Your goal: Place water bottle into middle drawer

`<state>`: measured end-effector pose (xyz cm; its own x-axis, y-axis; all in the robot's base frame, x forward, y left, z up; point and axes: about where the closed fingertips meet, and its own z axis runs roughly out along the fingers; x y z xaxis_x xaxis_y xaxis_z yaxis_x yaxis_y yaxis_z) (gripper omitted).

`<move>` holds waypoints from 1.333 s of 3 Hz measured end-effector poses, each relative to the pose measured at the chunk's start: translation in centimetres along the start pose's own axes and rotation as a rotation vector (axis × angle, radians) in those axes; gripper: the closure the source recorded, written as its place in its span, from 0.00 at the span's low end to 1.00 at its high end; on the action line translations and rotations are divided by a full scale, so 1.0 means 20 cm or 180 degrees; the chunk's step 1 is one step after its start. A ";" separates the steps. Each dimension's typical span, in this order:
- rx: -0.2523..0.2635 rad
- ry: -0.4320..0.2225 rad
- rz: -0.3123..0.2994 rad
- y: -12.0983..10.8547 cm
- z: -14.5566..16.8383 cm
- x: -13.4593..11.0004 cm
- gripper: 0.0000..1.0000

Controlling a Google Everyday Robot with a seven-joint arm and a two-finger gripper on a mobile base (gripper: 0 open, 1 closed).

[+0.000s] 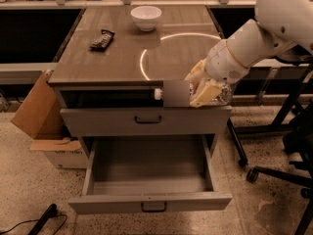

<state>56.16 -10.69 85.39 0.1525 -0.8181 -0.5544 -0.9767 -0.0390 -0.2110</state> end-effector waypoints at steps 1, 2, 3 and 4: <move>0.0000 -0.0001 0.0000 0.00 0.00 0.00 1.00; -0.0042 -0.0161 0.0094 0.05 0.10 0.03 1.00; -0.0056 -0.0448 0.0235 0.18 0.29 0.04 1.00; -0.0079 -0.0737 0.0412 0.37 0.59 0.05 1.00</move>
Offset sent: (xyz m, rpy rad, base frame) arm -0.0155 0.0099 -0.0544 0.1324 0.0717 -0.0218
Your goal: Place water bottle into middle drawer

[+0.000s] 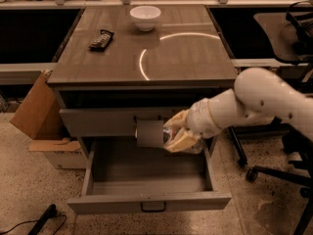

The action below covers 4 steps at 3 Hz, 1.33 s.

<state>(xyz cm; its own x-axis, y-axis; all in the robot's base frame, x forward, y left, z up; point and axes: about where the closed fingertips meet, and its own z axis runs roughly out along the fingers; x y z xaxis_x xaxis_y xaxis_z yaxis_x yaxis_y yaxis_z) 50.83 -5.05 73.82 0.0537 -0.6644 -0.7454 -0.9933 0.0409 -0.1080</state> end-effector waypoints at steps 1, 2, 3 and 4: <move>-0.0102 -0.0135 0.0114 0.14 0.28 0.08 1.00; -0.0285 -0.0144 0.0212 0.28 0.58 0.15 1.00; -0.0285 -0.0144 0.0212 0.28 0.58 0.15 1.00; -0.0218 -0.0183 0.0208 0.24 0.70 0.22 1.00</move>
Offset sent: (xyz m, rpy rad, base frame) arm -0.0589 0.1054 -0.1531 0.0471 0.1665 0.0544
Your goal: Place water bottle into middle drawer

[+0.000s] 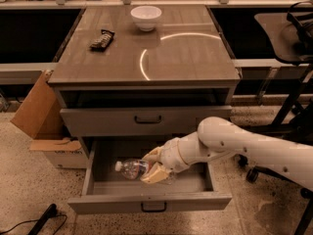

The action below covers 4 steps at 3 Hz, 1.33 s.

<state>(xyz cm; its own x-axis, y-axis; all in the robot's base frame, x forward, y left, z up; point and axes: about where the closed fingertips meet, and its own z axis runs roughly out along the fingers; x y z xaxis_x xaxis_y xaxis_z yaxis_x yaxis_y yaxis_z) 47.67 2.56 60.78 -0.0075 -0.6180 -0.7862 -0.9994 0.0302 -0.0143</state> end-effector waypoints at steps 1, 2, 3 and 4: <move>0.0190 -0.0094 -0.0020 -0.12 0.16 0.14 1.00; 0.0350 -0.0089 -0.0031 -0.23 0.31 0.25 1.00; 0.0436 -0.0027 0.0033 -0.32 0.44 0.35 0.83; 0.0464 0.0025 0.0109 -0.37 0.53 0.43 0.59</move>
Offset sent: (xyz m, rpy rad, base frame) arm 0.0786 0.0248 -0.1176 0.0205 -0.1248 -0.1341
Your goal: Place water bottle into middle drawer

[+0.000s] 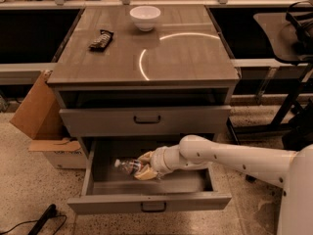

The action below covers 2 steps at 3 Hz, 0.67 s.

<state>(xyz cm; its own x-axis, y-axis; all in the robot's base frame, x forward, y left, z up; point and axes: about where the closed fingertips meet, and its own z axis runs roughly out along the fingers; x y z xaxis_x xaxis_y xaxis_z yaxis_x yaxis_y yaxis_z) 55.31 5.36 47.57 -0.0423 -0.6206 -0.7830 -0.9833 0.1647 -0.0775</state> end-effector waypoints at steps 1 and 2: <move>-0.0022 -0.0005 0.0068 -0.03 0.07 0.07 0.28; -0.0006 -0.0046 0.0117 -0.06 0.05 0.11 0.05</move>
Offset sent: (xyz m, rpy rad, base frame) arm 0.0183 -0.0223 -0.0248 0.0362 0.0316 -0.0429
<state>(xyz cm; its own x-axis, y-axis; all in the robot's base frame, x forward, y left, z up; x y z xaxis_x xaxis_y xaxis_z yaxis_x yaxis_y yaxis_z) 56.48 4.61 45.38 -0.0757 -0.6030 -0.7941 -0.9815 0.1856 -0.0473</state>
